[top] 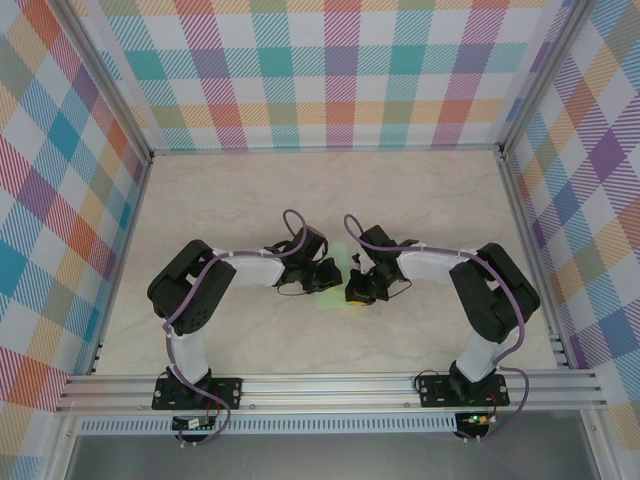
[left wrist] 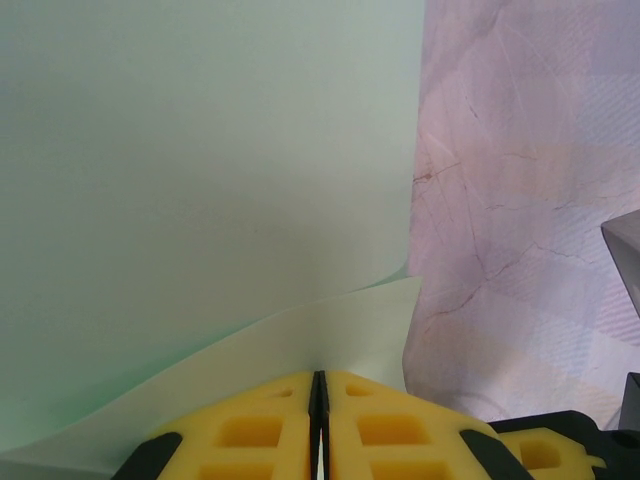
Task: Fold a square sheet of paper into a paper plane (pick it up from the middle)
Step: Fold the triangle a second time at the center of the table.
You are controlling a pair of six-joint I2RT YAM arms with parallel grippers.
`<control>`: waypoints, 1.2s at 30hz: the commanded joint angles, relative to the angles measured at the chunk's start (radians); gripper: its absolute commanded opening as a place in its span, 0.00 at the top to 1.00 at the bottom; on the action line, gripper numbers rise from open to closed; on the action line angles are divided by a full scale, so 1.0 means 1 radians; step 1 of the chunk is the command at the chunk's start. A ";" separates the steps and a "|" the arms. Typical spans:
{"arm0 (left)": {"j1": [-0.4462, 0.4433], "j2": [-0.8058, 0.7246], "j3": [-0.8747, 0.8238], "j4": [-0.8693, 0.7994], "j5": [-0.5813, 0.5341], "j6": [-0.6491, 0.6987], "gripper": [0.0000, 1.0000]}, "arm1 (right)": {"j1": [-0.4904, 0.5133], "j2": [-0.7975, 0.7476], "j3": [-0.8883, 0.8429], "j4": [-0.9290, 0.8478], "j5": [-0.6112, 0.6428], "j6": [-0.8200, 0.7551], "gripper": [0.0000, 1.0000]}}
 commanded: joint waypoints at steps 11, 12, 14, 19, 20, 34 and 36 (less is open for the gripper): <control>-0.003 0.033 0.005 -0.092 -0.094 0.001 0.89 | 0.003 0.026 -0.036 -0.042 0.023 -0.003 0.91; -0.003 0.033 0.005 -0.093 -0.094 0.001 0.89 | 0.003 0.024 -0.038 -0.041 0.023 -0.003 0.91; -0.003 0.033 0.001 -0.093 -0.096 0.001 0.88 | 0.003 0.002 -0.035 -0.029 0.007 -0.001 0.91; -0.003 0.034 -0.004 -0.089 -0.090 0.001 0.88 | 0.002 -0.069 -0.008 0.018 -0.025 0.003 0.90; -0.003 0.034 -0.004 -0.090 -0.090 0.001 0.88 | 0.002 -0.069 -0.001 0.021 -0.023 -0.002 0.90; -0.003 0.026 -0.005 -0.083 -0.078 0.001 0.89 | -0.003 0.018 -0.012 -0.014 0.032 -0.021 0.91; -0.003 0.021 0.003 -0.086 -0.082 0.007 0.88 | -0.004 0.023 -0.022 -0.025 0.046 -0.023 0.91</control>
